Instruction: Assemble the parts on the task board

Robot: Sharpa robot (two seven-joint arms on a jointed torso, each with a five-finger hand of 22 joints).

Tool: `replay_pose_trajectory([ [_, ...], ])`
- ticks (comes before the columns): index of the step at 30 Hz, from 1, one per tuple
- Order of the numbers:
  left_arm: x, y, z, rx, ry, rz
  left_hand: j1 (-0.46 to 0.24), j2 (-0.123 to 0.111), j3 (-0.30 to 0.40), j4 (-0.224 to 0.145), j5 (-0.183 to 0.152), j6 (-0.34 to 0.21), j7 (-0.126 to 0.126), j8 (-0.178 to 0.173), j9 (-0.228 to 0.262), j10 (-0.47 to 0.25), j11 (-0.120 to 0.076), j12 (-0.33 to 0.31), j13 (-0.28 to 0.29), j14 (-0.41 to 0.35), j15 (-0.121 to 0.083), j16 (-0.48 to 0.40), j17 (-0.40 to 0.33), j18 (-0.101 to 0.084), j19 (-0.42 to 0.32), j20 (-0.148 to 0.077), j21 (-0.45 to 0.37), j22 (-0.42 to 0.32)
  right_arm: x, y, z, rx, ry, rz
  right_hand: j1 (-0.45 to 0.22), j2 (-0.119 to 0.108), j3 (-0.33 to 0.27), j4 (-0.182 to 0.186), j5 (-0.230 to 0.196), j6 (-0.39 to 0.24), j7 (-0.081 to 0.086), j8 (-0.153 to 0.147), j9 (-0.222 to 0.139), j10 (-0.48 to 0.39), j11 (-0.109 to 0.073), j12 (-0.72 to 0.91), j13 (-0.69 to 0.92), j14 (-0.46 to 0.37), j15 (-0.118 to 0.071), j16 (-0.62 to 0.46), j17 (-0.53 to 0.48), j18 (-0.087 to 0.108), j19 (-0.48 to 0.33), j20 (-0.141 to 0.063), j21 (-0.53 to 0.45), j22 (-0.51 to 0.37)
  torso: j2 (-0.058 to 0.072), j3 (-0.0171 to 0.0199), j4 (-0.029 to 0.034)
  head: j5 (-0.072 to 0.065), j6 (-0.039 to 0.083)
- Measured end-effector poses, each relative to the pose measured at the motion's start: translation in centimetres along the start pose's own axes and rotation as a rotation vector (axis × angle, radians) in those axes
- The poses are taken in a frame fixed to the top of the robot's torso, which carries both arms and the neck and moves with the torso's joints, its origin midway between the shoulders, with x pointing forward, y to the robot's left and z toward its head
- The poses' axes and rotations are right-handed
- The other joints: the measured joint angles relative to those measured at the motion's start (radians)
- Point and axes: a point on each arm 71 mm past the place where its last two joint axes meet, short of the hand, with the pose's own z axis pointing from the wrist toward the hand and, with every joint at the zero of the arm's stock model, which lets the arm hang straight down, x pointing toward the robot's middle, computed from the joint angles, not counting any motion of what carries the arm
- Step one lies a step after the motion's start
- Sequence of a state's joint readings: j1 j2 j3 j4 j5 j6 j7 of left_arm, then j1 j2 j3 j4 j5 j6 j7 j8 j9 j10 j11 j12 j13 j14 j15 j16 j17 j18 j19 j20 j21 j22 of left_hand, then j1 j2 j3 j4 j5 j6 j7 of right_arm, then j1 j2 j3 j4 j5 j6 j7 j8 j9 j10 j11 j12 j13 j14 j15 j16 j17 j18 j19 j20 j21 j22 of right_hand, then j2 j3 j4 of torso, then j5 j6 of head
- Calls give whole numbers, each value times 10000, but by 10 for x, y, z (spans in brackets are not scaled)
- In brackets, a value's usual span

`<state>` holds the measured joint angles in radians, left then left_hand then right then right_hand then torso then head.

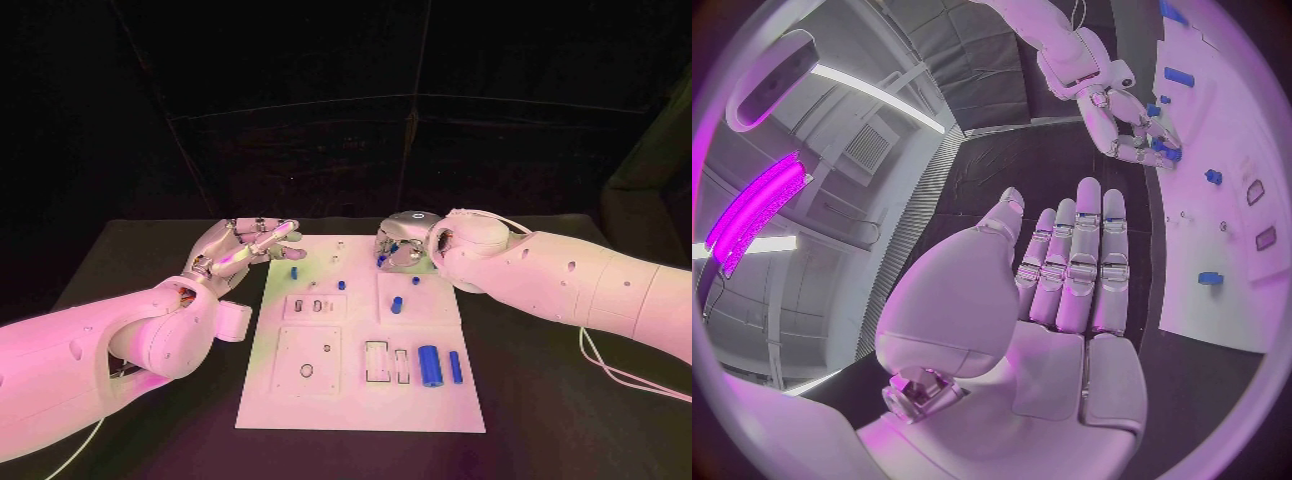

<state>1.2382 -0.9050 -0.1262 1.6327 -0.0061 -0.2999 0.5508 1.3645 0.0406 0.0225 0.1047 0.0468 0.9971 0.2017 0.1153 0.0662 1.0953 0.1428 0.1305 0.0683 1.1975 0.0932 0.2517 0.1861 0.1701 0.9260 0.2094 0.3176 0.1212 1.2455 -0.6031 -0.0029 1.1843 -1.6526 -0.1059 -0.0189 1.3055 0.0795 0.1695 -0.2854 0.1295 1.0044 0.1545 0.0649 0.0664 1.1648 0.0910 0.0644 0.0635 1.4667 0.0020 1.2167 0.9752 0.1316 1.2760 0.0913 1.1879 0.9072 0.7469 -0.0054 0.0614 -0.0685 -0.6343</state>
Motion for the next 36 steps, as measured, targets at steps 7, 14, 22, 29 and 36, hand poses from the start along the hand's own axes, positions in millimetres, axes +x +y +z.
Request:
replay_pose_trajectory([
  [7,-1,0,0,-18,-14,10,0,0,0,0,0,-21,21,1,0,0,0,-30,1,0,0,0,-1,-1,0,0,0,-4,0,0,1,-14,26,-1,0,0,387,8,-77,400,23,75,27,217,-29,31,-10,0,0,245,224,2,21,21,278,309,10,6,8,1,9],
  [14,-1,0,0,-20,-26,18,0,0,0,0,0,-38,37,1,1,0,0,-40,1,0,0,0,9,0,0,0,0,-9,-1,3,1,-110,-93,3,-65,65,1094,18,-486,833,-25,104,30,566,-97,31,-6,0,0,424,364,2,57,14,618,733,20,7,15,-14,13],
  [22,-3,0,0,-21,-54,32,0,0,0,0,0,-38,37,2,2,0,0,-40,2,0,0,0,9,-1,0,0,0,-8,-7,10,-4,-312,-809,99,-65,64,1437,59,-565,900,6,90,11,647,-107,-7,8,0,0,507,404,-157,108,32,736,909,24,2,23,6,69],
  [29,-3,0,0,-22,-54,24,0,0,14,-14,0,-38,37,2,2,0,0,-40,2,-1,0,-16,19,-1,0,0,-38,-17,-13,19,-1,-428,-1509,405,-163,-34,1587,95,-578,899,6,82,3,646,-107,-7,14,0,-1,506,403,-158,107,32,781,945,35,-5,46,31,132],
  [36,-6,0,-1,-19,-128,52,41,40,29,-28,0,-38,37,2,2,36,36,-39,3,-1,0,-39,30,-1,0,0,-38,-25,-15,23,9,-305,-1846,620,-228,-99,1693,97,-582,899,7,61,-2,646,-106,-7,16,0,-1,552,414,-156,107,32,781,974,44,-16,78,50,149],
])
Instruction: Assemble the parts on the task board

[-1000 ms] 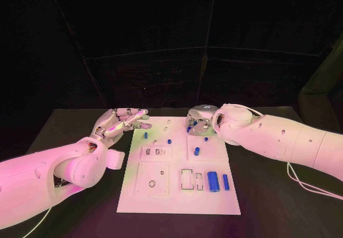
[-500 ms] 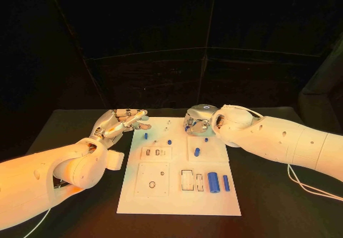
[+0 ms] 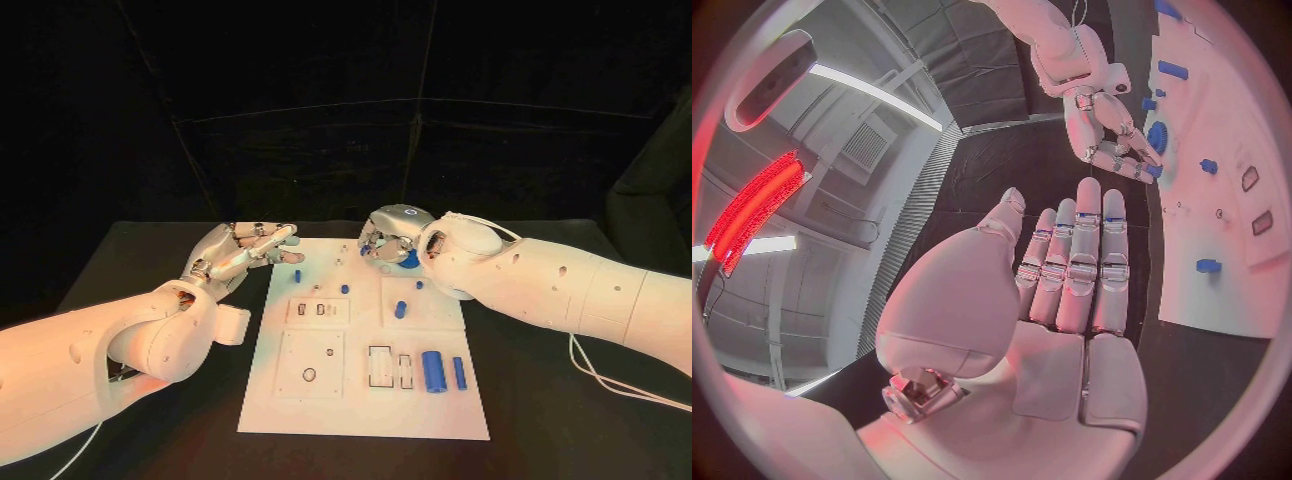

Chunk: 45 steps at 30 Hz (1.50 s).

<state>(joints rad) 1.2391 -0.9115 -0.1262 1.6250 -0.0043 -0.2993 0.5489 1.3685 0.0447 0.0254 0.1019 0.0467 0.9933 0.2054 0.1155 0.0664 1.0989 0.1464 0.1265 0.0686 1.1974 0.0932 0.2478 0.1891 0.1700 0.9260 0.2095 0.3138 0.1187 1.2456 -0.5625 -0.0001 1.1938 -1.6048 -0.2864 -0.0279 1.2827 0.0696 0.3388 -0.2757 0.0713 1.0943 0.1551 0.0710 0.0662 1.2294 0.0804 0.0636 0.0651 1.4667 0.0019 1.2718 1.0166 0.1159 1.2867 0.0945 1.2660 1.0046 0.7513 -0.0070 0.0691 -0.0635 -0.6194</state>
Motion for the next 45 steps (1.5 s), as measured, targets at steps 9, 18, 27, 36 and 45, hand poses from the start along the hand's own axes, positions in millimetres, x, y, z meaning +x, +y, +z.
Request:
replay_pose_trajectory([
  [9,-1,-3,1,42,-17,9,0,0,0,0,0,0,0,0,0,0,0,0,1,0,0,0,-1,0,0,0,0,1,1,8,19,84,-237,74,-105,-105,130,40,0,0,0,-52,1,-36,36,1,2,0,0,42,24,2,0,0,70,20,23,7,-11,78,50],
  [18,0,-5,2,75,17,-8,0,0,0,0,0,0,0,1,0,0,0,0,1,0,0,0,-2,-1,0,0,0,2,4,15,32,144,-339,56,-105,-105,196,52,-2,-1,1,-53,-2,-40,40,1,2,0,0,88,74,2,-1,0,70,43,53,16,-15,104,63],
  [27,1,-6,3,74,37,-23,0,0,0,0,0,0,0,1,1,0,0,-37,1,0,0,0,7,-1,0,0,0,-7,6,17,40,233,-337,-22,-65,-146,259,45,-17,-1,1,-53,-4,-40,40,0,-3,0,0,88,99,2,-1,0,70,57,72,17,-15,140,79],
  [36,1,-7,3,74,56,-30,0,0,0,0,0,0,0,1,1,0,0,-37,2,0,0,0,6,-1,0,0,0,-6,8,20,46,265,-227,-126,-88,-168,287,73,-19,-2,1,-54,-11,-40,40,0,-8,0,0,126,111,3,-1,0,70,56,90,15,-3,134,40],
  [45,1,-8,4,80,84,-33,0,0,0,0,0,0,0,-32,1,0,0,-36,2,0,0,0,5,0,0,0,0,-5,11,20,50,305,-5,-248,-116,-196,343,73,-19,-38,36,-53,-10,-75,75,2,-1,0,0,124,109,4,-1,0,70,55,105,11,0,136,-24],
])
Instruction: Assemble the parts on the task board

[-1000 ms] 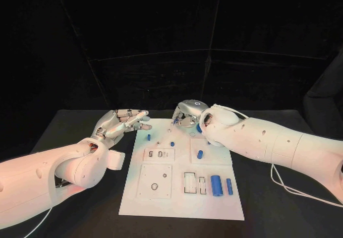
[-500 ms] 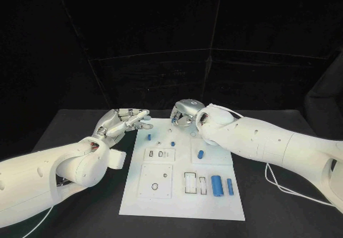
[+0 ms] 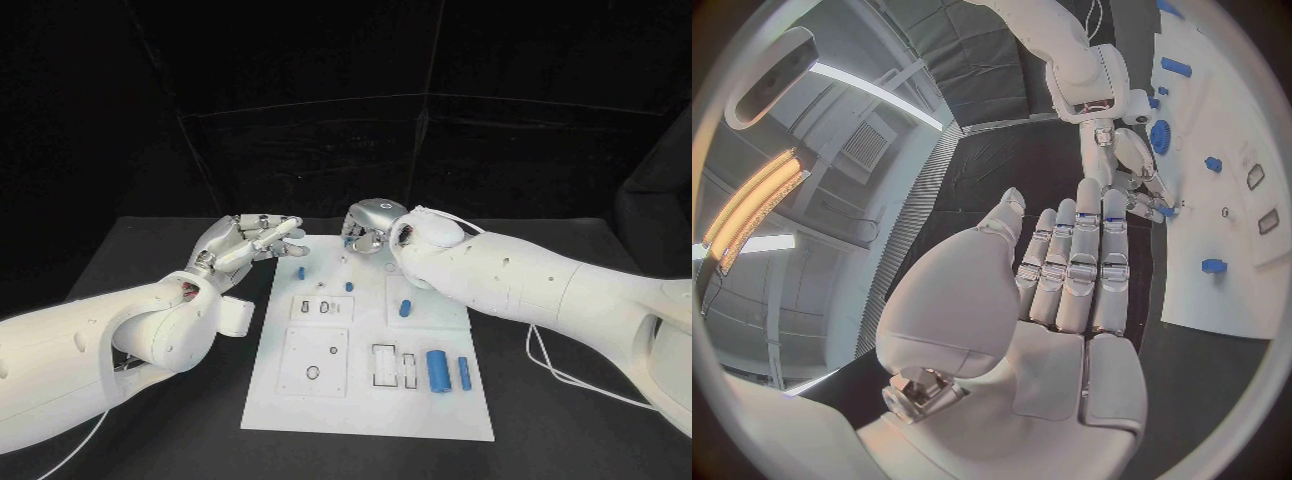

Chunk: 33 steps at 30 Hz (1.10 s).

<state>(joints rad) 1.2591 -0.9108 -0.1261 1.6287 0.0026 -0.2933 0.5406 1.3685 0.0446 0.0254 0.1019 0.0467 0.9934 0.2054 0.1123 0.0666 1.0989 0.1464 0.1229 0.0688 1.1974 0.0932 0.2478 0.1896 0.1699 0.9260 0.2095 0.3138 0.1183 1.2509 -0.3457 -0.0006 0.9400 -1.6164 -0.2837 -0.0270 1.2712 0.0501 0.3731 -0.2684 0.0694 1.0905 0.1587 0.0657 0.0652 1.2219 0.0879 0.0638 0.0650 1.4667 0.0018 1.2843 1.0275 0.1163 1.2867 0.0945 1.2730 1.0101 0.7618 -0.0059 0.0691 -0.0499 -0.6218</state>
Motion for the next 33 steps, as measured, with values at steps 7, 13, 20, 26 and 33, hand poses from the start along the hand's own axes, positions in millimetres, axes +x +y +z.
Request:
replay_pose_trajectory([
  [7,0,0,0,-14,22,-9,0,0,0,0,0,0,0,1,0,0,0,0,0,0,0,0,0,0,0,0,0,1,1,-1,2,35,124,-70,-174,-277,174,105,1,-251,113,1,3,-478,77,4,-33,-16,26,-1,-167,0,-130,130,0,-160,9,3,0,20,-40],
  [13,0,-1,0,-24,40,-19,0,0,29,-29,0,0,0,1,0,0,0,0,0,0,0,-42,13,0,0,0,0,-11,1,-3,2,104,97,-110,-298,-687,241,172,6,-782,200,2,-11,-1513,281,4,-37,1,216,-222,-579,-1,-565,268,-413,-824,9,4,-2,21,-58],
  [20,0,-1,0,-39,47,-23,0,0,29,-29,0,0,0,1,0,0,0,0,0,0,0,-42,12,0,0,0,0,-11,-3,-2,-3,-50,-334,-48,-262,-998,-246,484,71,-1537,182,2,-10,-2325,317,176,3,-36,252,-444,-962,0,-754,321,-679,-1222,5,18,-19,39,-54],
  [26,-2,-1,0,-52,20,-14,0,0,29,-29,0,0,0,2,1,0,0,0,1,0,0,-42,12,-1,0,0,0,-10,-13,-11,-22,-163,-931,222,-262,-998,-529,767,417,-1529,189,2,24,-2128,290,569,38,-36,252,-383,-842,1,-589,345,-533,-959,-4,25,-45,41,-33],
  [33,-3,-1,-1,-74,6,-9,0,0,29,-29,0,0,0,2,0,0,0,1,1,0,0,-42,23,-2,0,0,-37,-21,-26,-43,-63,311,-1141,934,-702,-1249,-895,1308,964,-1087,110,117,67,-167,-16,1719,448,0,56,400,381,0,117,216,173,176,-21,43,-118,12,17],
])
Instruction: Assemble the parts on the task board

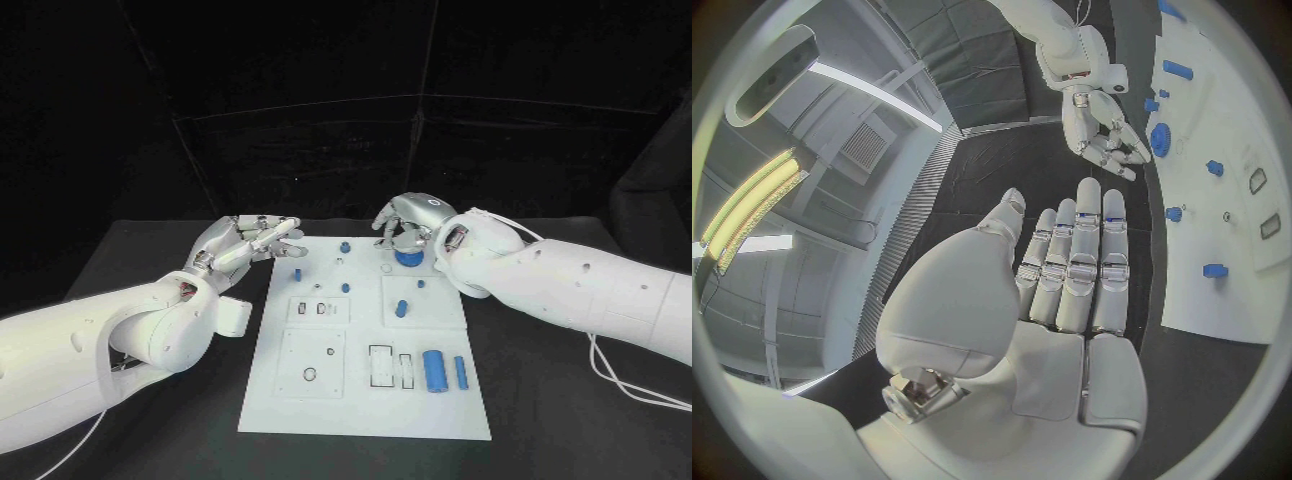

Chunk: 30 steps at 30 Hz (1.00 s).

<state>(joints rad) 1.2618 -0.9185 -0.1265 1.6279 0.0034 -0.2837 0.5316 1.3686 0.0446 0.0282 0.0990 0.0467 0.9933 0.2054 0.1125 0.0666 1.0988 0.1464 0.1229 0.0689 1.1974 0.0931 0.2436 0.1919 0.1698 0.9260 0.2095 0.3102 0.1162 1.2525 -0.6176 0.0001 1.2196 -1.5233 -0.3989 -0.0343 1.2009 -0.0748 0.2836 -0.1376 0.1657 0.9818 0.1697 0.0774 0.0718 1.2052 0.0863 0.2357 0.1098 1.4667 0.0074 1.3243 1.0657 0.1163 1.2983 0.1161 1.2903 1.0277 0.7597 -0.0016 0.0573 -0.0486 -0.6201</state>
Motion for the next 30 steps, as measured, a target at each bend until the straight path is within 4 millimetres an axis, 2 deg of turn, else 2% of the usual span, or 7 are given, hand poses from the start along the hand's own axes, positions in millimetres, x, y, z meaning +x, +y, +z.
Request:
replay_pose_trajectory([
  [3,0,0,0,-9,0,0,0,0,0,0,0,0,0,0,0,0,0,0,0,0,0,0,0,0,0,0,0,0,-7,-13,-14,427,185,230,-403,-403,-632,430,579,-130,-223,0,-13,1146,-310,1178,814,0,-282,596,1007,-241,580,-256,612,1039,-1,12,-50,-12,29],
  [5,0,0,0,-13,-3,1,0,0,30,-30,0,0,0,0,0,0,0,-31,0,0,0,0,6,0,0,0,0,0,-8,-20,-20,711,375,293,-230,-460,-1160,817,710,-196,-335,0,-13,1059,-403,2224,1806,-15,-296,876,1453,-241,809,-417,882,1493,-1,25,-83,-8,33],
  [7,0,0,0,-17,-4,3,0,0,41,-40,0,0,0,0,0,0,0,-43,0,0,0,0,9,-1,0,0,0,1,-9,-28,-25,1061,622,333,-105,-539,-1561,1194,726,-214,-348,0,-13,933,-400,3441,3028,-15,-296,1076,1819,-259,930,-422,1042,1784,-3,33,-107,-3,34],
  [10,-1,0,0,-21,-16,10,0,0,40,-40,0,0,0,0,0,0,0,-43,0,0,0,-38,9,0,0,0,0,-12,-10,-36,-30,1432,913,349,418,-521,-2276,1987,726,-359,-267,66,-13,679,-325,6544,6387,-15,-295,1371,2341,-397,1028,-323,1214,2082,-3,35,-112,-18,37],
  [14,-2,1,1,-28,-24,17,54,54,126,-126,0,0,0,-38,0,0,0,-88,0,0,0,-73,43,-1,0,0,0,-29,-8,-43,-33,1829,1298,302,897,-611,-2790,2781,782,-441,-184,182,-13,561,-206,7992,8124,-12,-291,1611,2425,-395,1101,-250,1319,2300,-2,40,-112,-47,53],
  [17,-3,1,1,-33,-39,26,53,53,167,-166,0,0,0,-38,0,0,0,-88,0,0,0,-83,54,0,0,0,-42,-40,-7,-46,-33,2038,1488,251,1033,-603,-2911,2992,782,-488,-137,182,-13,558,-202,8375,8609,16,-249,1678,2425,-394,1101,-250,1339,2391,4,40,-112,-61,55],
  [30,-3,2,2,-64,-9,12,53,53,221,-220,0,0,0,-78,0,0,0,-146,-9,0,0,-122,80,0,0,0,-42,-51,-1,-54,-27,2789,1944,121,1387,-358,-2879,3103,975,-638,-121,182,-22,670,-167,8826,9237,-17,-217,1799,2423,-393,1189,-161,1498,2692,17,37,-95,-81,26],
])
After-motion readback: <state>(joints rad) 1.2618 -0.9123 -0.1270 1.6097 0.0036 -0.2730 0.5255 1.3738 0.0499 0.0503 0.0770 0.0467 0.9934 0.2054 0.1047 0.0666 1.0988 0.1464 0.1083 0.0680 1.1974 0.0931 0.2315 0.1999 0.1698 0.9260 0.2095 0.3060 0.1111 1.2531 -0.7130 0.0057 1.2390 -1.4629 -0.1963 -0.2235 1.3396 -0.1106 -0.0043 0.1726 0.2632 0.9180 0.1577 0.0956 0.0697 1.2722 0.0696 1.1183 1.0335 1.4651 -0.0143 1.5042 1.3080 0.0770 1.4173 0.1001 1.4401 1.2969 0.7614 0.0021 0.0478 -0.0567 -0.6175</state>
